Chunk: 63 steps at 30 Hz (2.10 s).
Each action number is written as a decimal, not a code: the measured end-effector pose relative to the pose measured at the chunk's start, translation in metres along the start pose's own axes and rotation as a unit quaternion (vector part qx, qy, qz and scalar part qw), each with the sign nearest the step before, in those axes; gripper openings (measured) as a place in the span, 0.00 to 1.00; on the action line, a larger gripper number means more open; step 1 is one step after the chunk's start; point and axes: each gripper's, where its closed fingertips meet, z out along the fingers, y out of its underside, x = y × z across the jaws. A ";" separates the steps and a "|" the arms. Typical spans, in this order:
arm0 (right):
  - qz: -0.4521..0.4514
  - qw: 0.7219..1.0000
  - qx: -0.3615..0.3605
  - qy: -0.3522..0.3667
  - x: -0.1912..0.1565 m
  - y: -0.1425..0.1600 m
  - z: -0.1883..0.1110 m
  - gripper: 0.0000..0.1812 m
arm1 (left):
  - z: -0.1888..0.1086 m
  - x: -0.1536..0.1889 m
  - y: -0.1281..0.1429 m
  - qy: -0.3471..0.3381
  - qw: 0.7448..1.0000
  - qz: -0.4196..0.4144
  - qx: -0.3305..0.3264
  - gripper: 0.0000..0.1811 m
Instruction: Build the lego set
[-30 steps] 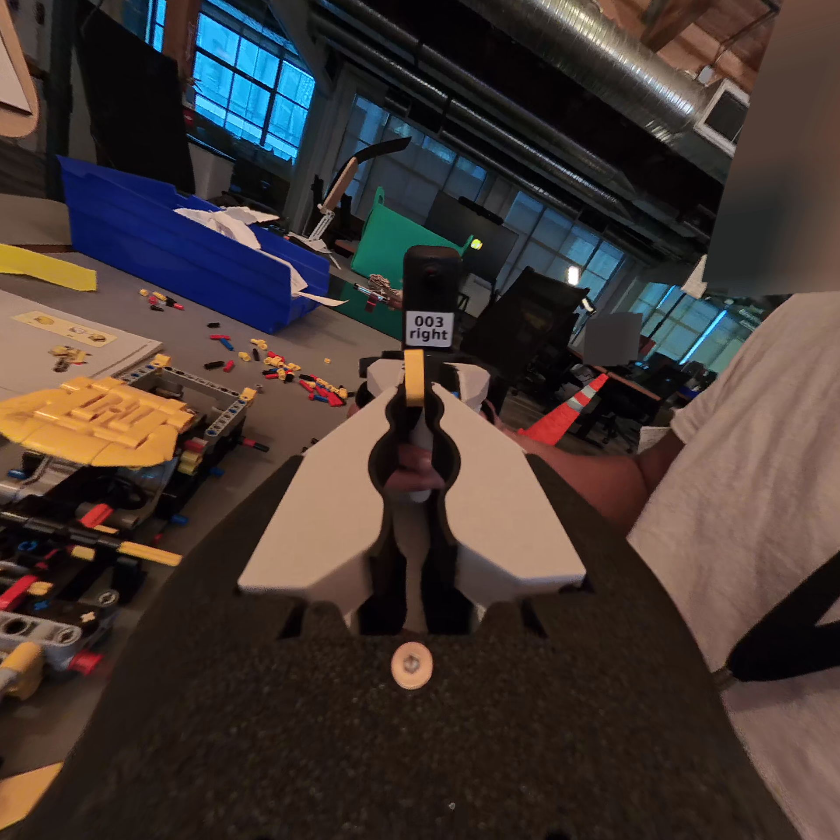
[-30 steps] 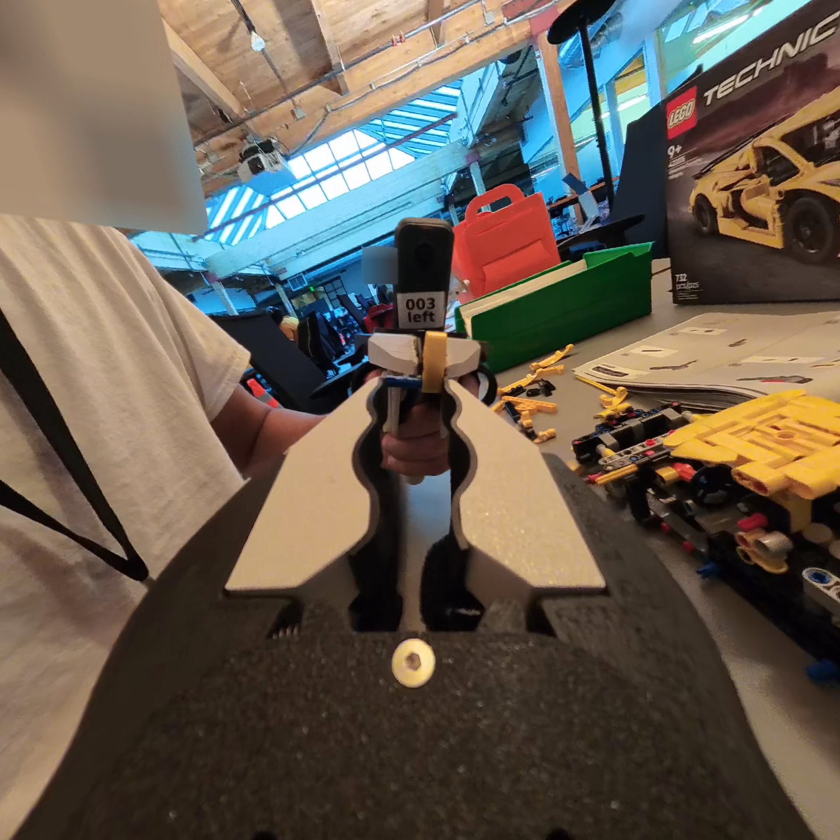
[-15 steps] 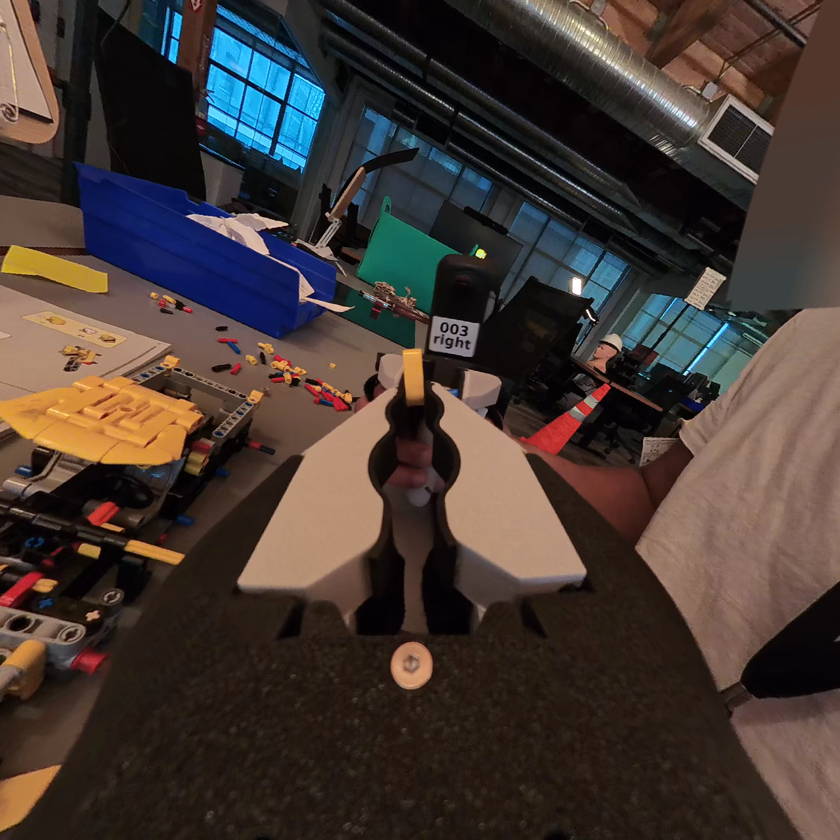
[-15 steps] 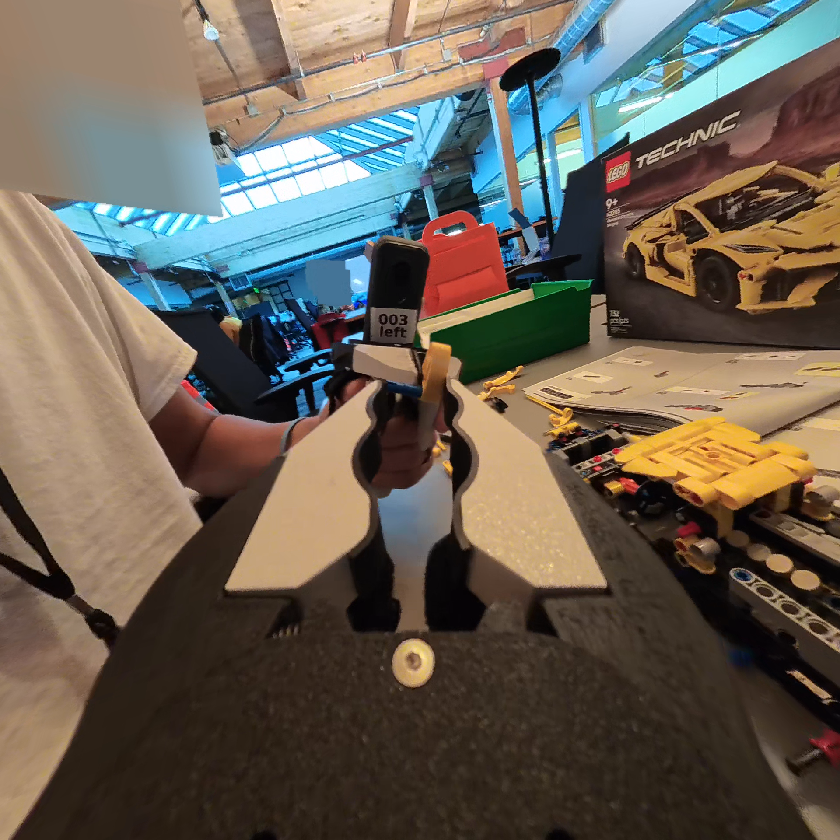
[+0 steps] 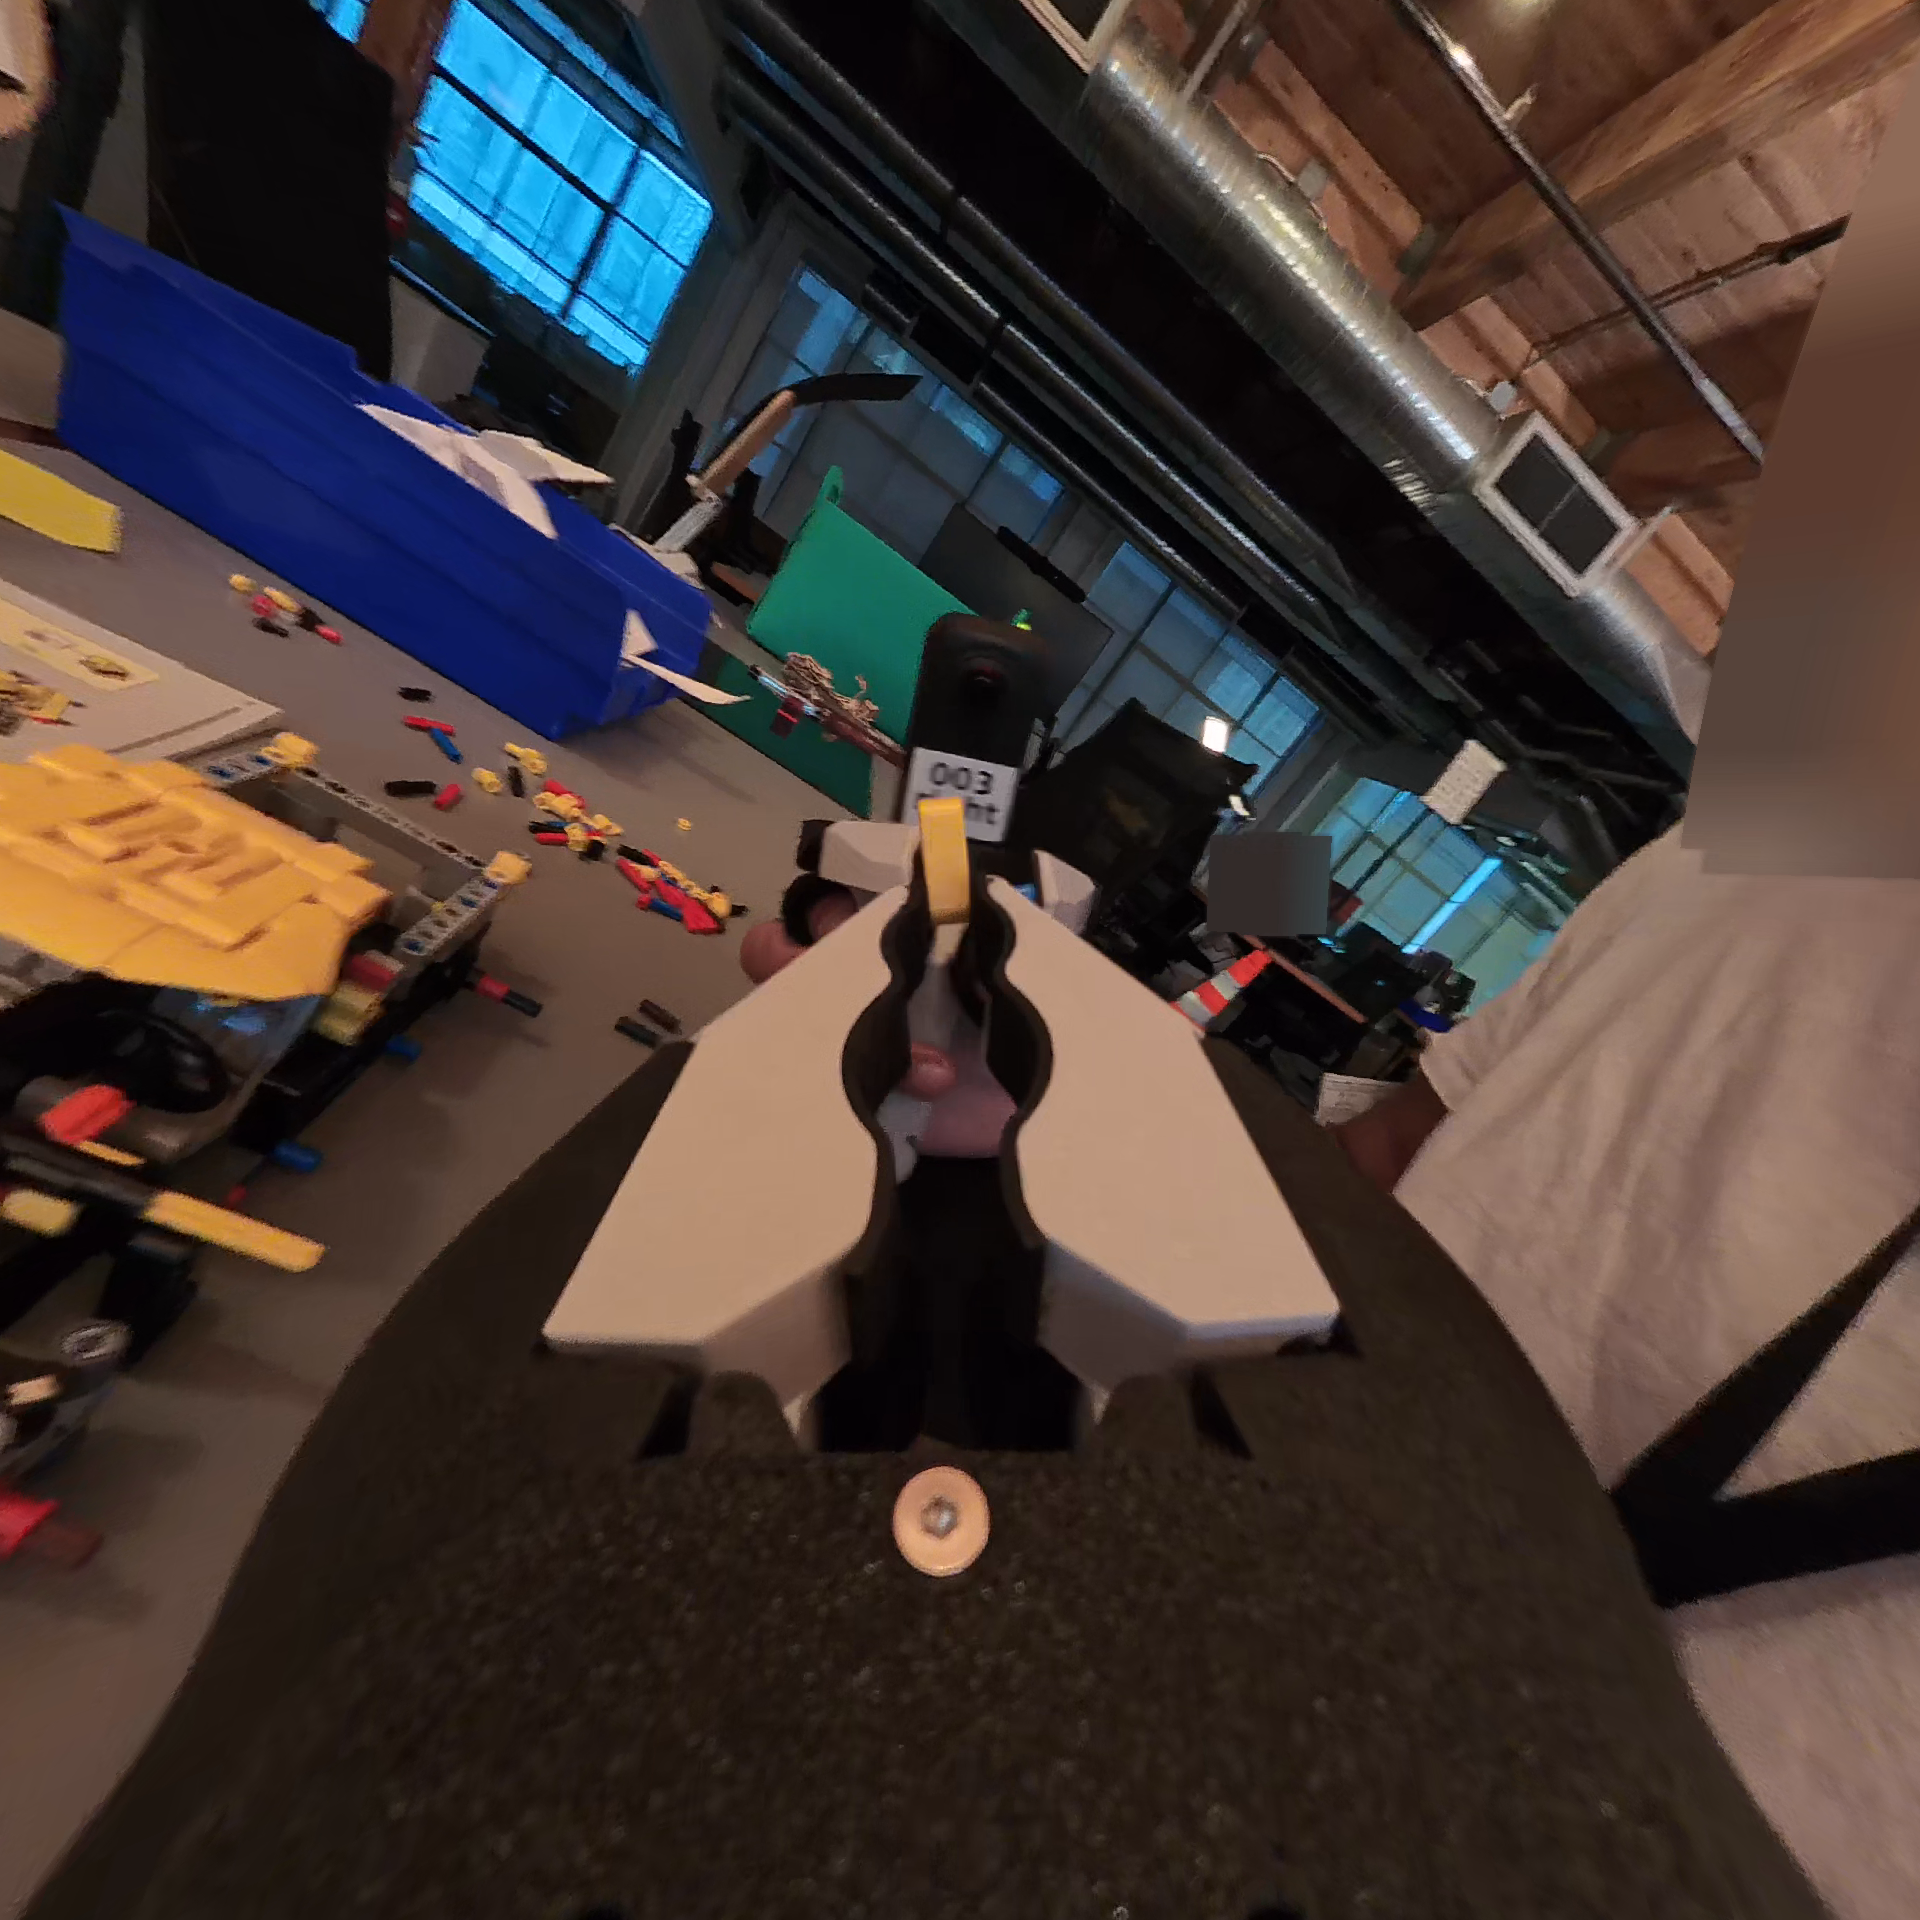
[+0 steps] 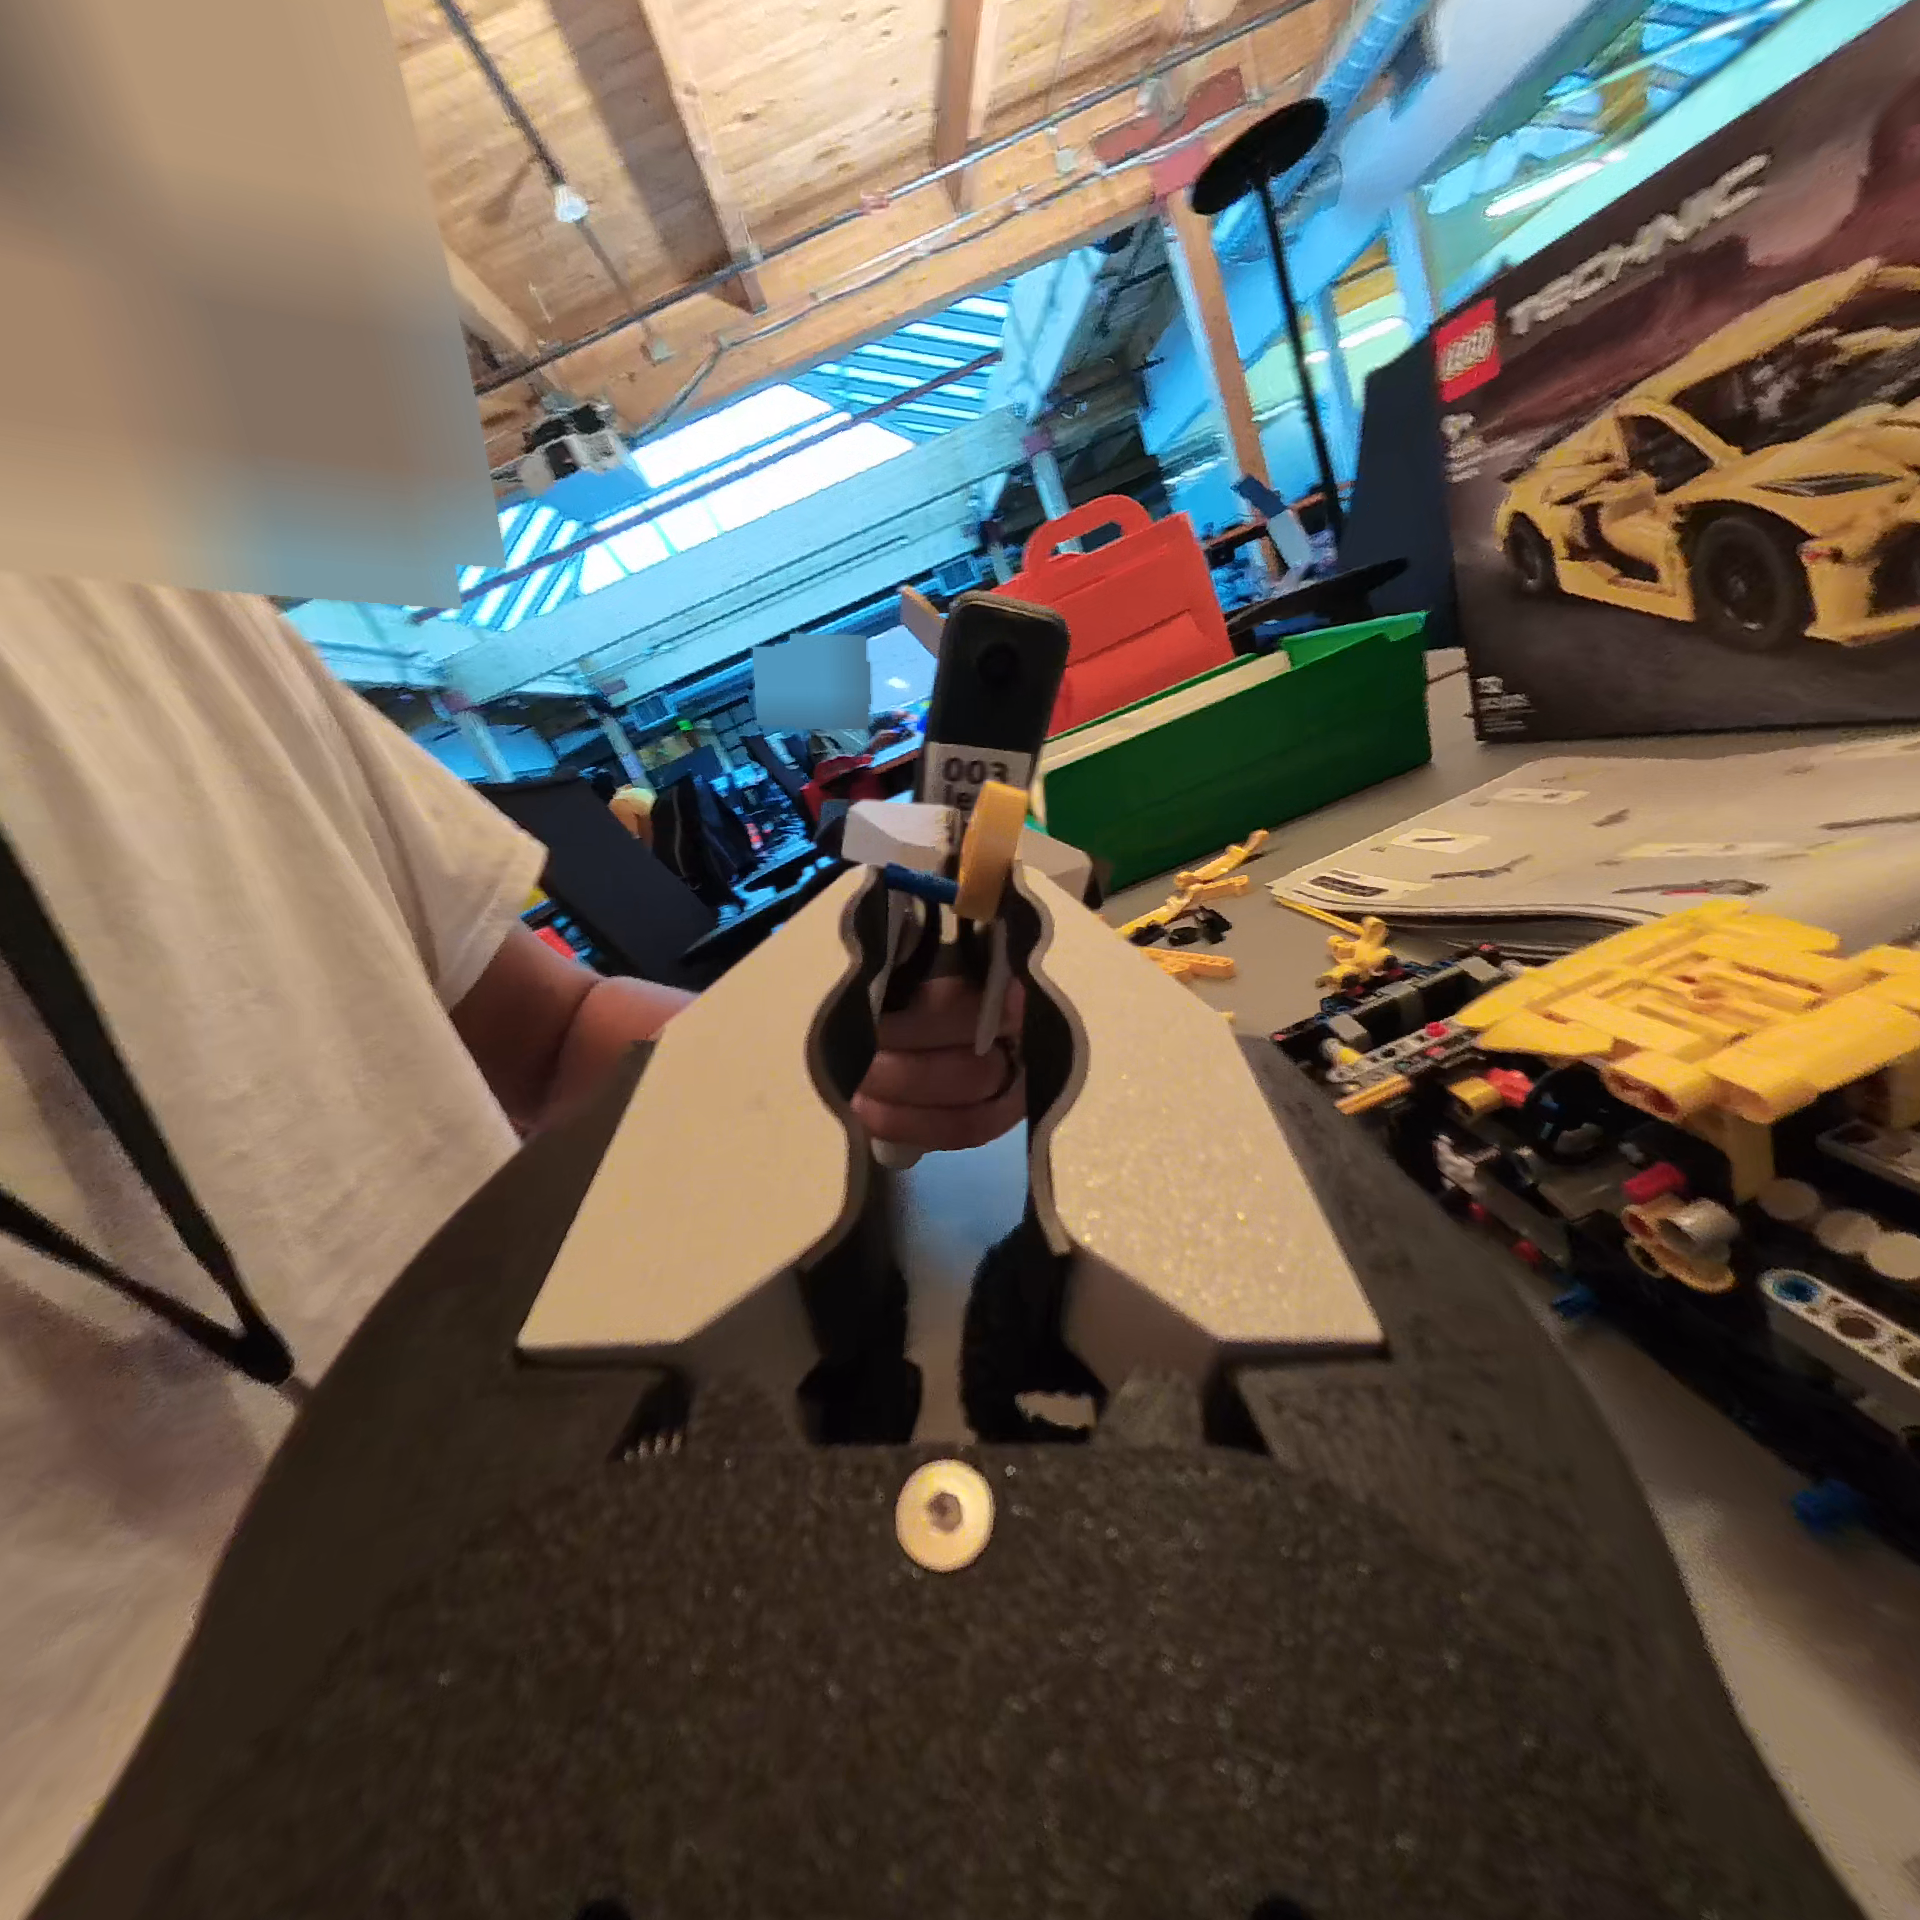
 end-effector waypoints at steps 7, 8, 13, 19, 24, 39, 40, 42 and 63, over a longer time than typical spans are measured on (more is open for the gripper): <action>0.099 0.994 0.019 -0.030 0.000 -0.005 0.002 0.22 | -0.002 0.001 -0.009 -0.105 0.963 0.249 -0.006 0.04; 0.099 0.994 0.024 -0.031 0.000 -0.007 0.002 0.22 | -0.002 0.003 -0.009 -0.106 0.959 0.265 -0.004 0.04; 0.073 0.996 0.005 -0.051 -0.011 -0.001 0.006 0.15 | 0.001 0.018 -0.010 -0.077 0.952 0.297 0.012 0.04; 0.010 0.997 0.000 -0.080 -0.026 0.000 0.006 0.03 | 0.001 0.024 -0.008 -0.041 0.969 0.242 0.021 0.04; 0.023 0.998 -0.035 -0.053 -0.015 0.013 0.008 0.00 | 0.001 0.022 -0.009 -0.049 0.969 0.241 0.023 0.04; 0.267 0.957 -0.019 -0.113 -0.016 0.005 0.003 0.17 | 0.002 0.021 0.004 -0.163 0.762 0.625 -0.039 0.04; 0.265 0.957 -0.029 -0.111 -0.015 0.008 0.003 0.13 | 0.002 0.020 0.005 -0.165 0.756 0.631 -0.042 0.04; 0.254 0.961 -0.031 -0.104 -0.015 0.007 0.002 0.08 | 0.002 0.016 0.008 -0.168 0.745 0.643 -0.053 0.04; 0.125 0.982 -0.108 -0.090 -0.028 0.025 0.003 0.13 | -0.001 0.022 0.031 -0.036 0.926 0.359 -0.111 0.20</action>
